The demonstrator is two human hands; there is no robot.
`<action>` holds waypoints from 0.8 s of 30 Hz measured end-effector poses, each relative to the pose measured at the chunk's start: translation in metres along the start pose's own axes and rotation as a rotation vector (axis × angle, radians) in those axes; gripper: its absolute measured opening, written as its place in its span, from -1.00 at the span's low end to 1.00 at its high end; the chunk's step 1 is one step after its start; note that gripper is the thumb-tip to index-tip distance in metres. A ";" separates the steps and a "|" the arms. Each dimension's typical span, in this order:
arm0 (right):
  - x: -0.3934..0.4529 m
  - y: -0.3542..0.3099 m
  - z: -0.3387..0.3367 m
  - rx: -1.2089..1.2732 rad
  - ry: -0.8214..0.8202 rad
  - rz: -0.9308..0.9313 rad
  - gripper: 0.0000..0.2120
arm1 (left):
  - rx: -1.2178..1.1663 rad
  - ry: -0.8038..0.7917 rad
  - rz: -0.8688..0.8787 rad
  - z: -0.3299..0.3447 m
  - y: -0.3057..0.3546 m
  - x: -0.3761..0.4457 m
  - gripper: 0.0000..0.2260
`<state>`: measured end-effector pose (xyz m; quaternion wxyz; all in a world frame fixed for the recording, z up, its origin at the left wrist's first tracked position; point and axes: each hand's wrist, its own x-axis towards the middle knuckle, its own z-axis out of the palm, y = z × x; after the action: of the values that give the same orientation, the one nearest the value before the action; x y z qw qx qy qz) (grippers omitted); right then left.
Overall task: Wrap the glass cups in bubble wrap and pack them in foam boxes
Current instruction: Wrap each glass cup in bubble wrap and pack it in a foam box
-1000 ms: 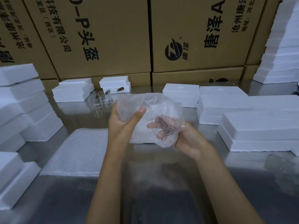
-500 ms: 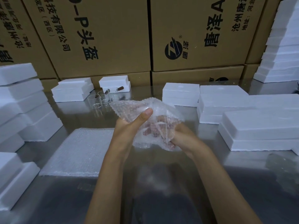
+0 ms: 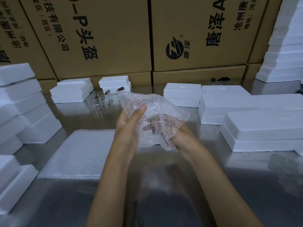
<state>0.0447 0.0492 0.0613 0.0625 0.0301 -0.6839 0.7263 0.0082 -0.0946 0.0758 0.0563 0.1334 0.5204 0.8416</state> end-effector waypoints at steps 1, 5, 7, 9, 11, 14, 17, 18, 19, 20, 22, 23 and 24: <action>0.000 0.000 0.000 0.000 -0.002 0.007 -0.79 | 0.003 -0.014 0.000 -0.001 0.000 0.000 -0.56; -0.001 0.001 -0.001 -0.110 -0.006 -0.014 -0.78 | 0.079 -0.066 -0.007 -0.002 -0.004 -0.001 -0.48; -0.001 0.002 -0.003 -0.160 -0.018 -0.046 -0.80 | 0.080 -0.050 -0.016 -0.001 -0.004 -0.001 -0.43; -0.001 0.000 -0.002 -0.202 0.000 -0.033 -0.87 | 0.050 -0.022 -0.005 0.001 -0.004 -0.001 -0.46; 0.000 -0.004 -0.004 -0.147 0.076 0.014 -0.86 | -0.017 0.022 0.003 0.002 -0.003 0.000 -0.51; 0.007 -0.008 -0.018 0.028 0.273 0.022 -0.82 | -0.149 0.106 -0.021 -0.001 -0.001 0.004 -0.44; 0.011 -0.006 -0.040 0.142 0.428 0.034 -0.82 | -0.294 0.122 -0.065 -0.008 -0.001 0.006 -0.49; 0.009 -0.004 -0.046 0.119 0.404 0.074 -0.80 | -0.343 0.096 -0.076 -0.009 -0.002 0.007 -0.56; 0.007 -0.003 -0.052 0.094 0.302 0.121 -0.79 | -0.383 0.067 -0.083 -0.010 -0.003 0.007 -0.64; 0.003 -0.003 -0.055 0.072 0.124 0.172 -0.81 | -0.413 0.045 -0.084 -0.011 -0.004 0.007 -0.71; -0.004 -0.002 -0.051 -0.048 -0.278 0.241 -0.78 | -0.447 0.012 -0.078 -0.010 -0.006 0.008 -0.68; -0.006 0.000 -0.046 -0.115 -0.413 0.252 -0.70 | -0.455 0.003 -0.075 -0.009 -0.007 0.008 -0.60; -0.007 0.002 -0.038 -0.161 -0.474 0.252 -0.65 | -0.454 0.003 -0.077 -0.008 -0.007 0.007 -0.53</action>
<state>0.0531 0.0870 0.0564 -0.1878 0.1092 -0.7332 0.6444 -0.0013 -0.0962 0.0675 0.1163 0.0960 0.3223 0.9346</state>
